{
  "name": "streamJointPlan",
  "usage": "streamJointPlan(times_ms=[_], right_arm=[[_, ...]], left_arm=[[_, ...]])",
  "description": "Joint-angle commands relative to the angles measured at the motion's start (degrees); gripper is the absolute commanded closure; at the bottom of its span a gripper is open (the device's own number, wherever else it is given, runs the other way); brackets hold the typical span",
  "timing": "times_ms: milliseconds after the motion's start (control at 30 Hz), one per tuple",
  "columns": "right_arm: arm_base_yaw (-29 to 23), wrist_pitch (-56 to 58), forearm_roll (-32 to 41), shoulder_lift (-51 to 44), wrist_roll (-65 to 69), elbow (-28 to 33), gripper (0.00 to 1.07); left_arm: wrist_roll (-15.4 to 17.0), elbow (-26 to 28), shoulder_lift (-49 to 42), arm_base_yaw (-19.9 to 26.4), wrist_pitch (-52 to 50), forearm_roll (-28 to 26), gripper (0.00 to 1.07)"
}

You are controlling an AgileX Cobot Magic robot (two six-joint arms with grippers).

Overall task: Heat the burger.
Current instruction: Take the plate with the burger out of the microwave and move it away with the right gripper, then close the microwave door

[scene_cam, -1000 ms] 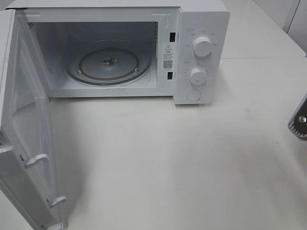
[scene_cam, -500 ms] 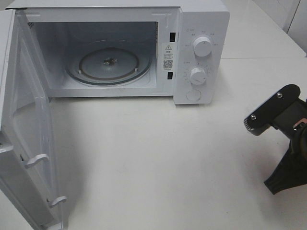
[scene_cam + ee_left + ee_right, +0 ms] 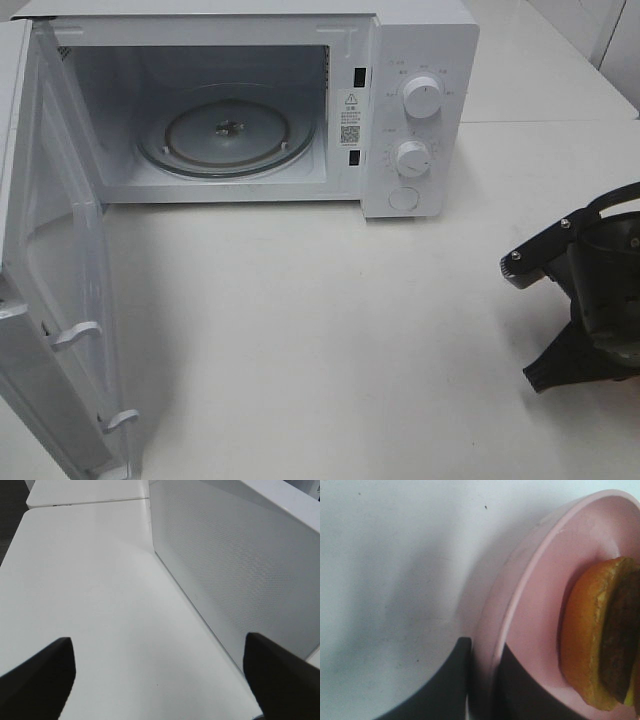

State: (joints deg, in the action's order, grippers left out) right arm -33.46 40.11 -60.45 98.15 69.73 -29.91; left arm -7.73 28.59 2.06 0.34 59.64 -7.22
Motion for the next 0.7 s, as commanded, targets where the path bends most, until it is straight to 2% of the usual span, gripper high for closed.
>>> streamJointPlan(times_ms=[33,67,133,233,300,333,400,500,567,667,700], right_arm=[[0.9,0.7,-3.0,1.6,1.8,-0.1,0.94],[0.9,0.7,-3.0,1.6,1.8,-0.1,0.94],[0.9,-1.1,-2.9,1.8,1.7,-0.1,0.81],[0.9,-1.1,-2.6,1.7,1.7,-0.1,0.77],[0.9,-1.1,1.8,-0.6,-1.5,-0.6,0.61],[0.9,-1.1,1.8,-0.6,-1.5,-0.6,0.61],[0.8,-1.2,6.0,-5.1,-7.0,-0.9,0.53],[0.8,-1.2,7.5,-6.6,-8.8,-1.0,0.52],[0.8,-1.1,15.7,-15.6,-19.8,-1.9,0.49],[0.8,-1.1,17.9,-17.7,-22.8,-2.1,0.48],[0.8,-1.1,24.0,-23.1,-31.3,-2.6,0.44]], left_arm=[[0.1,-0.1,-0.2,0.2,-0.2,-0.3,0.23],[0.1,-0.1,-0.2,0.2,-0.2,-0.3,0.23],[0.1,-0.1,-0.2,0.2,-0.2,-0.3,0.23],[0.1,-0.1,-0.2,0.2,-0.2,-0.3,0.23],[0.1,-0.1,-0.2,0.2,-0.2,-0.3,0.23],[0.1,-0.1,-0.2,0.2,-0.2,-0.3,0.23],[0.1,-0.1,-0.2,0.2,-0.2,-0.3,0.23],[0.1,-0.1,-0.2,0.2,-0.2,-0.3,0.23],[0.1,-0.1,-0.2,0.2,-0.2,-0.3,0.23],[0.1,-0.1,-0.2,0.2,-0.2,-0.3,0.23],[0.1,-0.1,-0.2,0.2,-0.2,-0.3,0.23]])
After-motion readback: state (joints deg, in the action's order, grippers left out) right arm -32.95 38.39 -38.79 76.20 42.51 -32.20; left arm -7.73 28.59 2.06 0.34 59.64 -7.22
